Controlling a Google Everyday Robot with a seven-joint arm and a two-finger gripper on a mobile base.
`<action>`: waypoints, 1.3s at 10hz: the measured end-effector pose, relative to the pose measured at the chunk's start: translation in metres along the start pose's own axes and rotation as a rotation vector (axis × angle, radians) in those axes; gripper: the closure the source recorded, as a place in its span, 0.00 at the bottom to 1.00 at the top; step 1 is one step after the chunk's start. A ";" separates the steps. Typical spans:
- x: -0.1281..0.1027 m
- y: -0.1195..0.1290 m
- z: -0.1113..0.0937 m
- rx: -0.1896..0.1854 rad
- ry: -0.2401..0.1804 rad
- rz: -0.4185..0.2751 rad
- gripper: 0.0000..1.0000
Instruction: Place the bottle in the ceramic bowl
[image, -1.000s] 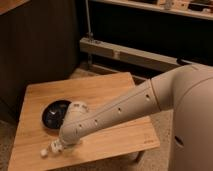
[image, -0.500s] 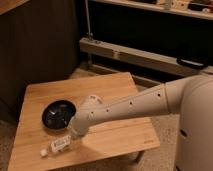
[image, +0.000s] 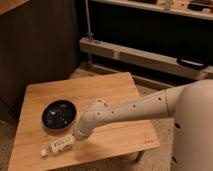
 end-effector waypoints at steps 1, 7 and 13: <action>0.002 -0.001 0.006 -0.003 -0.003 -0.007 0.35; 0.001 -0.010 0.026 -0.030 0.009 -0.024 0.78; 0.003 -0.020 0.009 0.004 -0.056 -0.016 1.00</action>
